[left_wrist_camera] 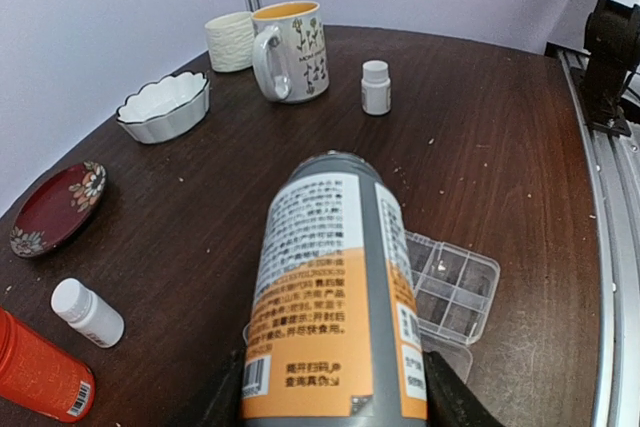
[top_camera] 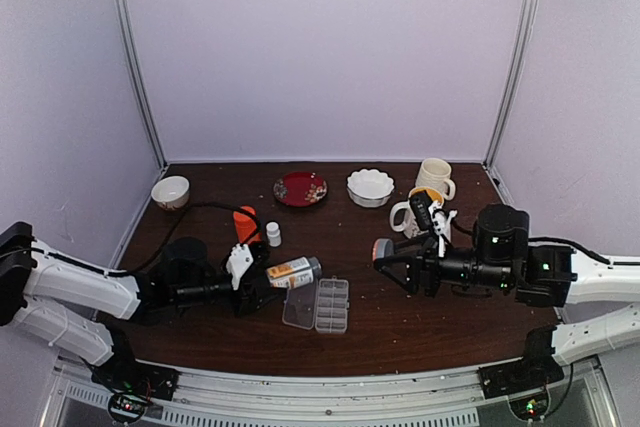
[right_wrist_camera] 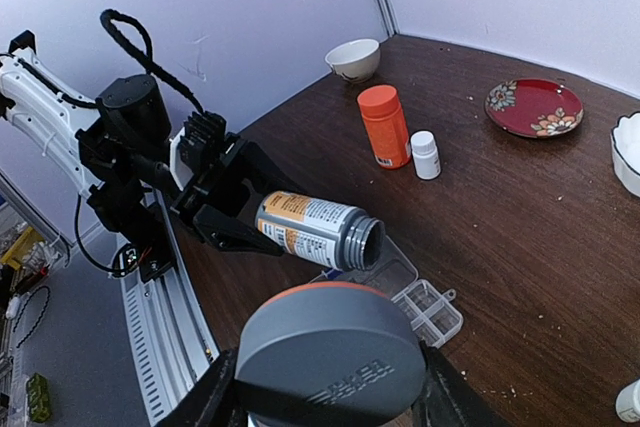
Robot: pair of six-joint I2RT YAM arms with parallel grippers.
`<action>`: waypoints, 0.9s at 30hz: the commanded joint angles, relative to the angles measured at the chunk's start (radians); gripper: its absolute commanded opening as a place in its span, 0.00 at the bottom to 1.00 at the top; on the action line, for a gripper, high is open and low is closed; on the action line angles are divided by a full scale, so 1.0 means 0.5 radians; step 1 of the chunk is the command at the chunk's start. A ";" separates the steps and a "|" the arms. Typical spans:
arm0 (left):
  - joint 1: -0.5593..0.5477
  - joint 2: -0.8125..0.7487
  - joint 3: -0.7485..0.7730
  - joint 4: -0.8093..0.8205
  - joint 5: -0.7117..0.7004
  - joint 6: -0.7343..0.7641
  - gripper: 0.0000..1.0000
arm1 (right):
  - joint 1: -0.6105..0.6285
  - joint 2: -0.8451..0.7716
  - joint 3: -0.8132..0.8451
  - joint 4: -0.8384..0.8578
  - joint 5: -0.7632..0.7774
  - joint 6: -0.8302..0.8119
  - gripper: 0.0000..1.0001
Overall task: Sort the pills into containers
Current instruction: Pour the pill into the compartment of the pill container.
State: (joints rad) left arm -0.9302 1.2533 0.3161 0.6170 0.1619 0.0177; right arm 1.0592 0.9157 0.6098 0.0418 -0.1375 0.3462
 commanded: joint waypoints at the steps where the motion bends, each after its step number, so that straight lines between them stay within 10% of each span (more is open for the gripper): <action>1: 0.069 0.100 0.136 -0.099 0.096 0.017 0.00 | -0.001 0.028 -0.043 0.059 -0.012 0.077 0.00; 27: 0.103 0.498 0.519 -0.339 0.260 0.067 0.00 | -0.011 0.119 -0.046 0.020 -0.018 0.129 0.00</action>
State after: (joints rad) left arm -0.8879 1.4944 0.5285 0.4564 0.2737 0.0399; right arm 1.0588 0.9607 0.5919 0.0422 -0.1490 0.3965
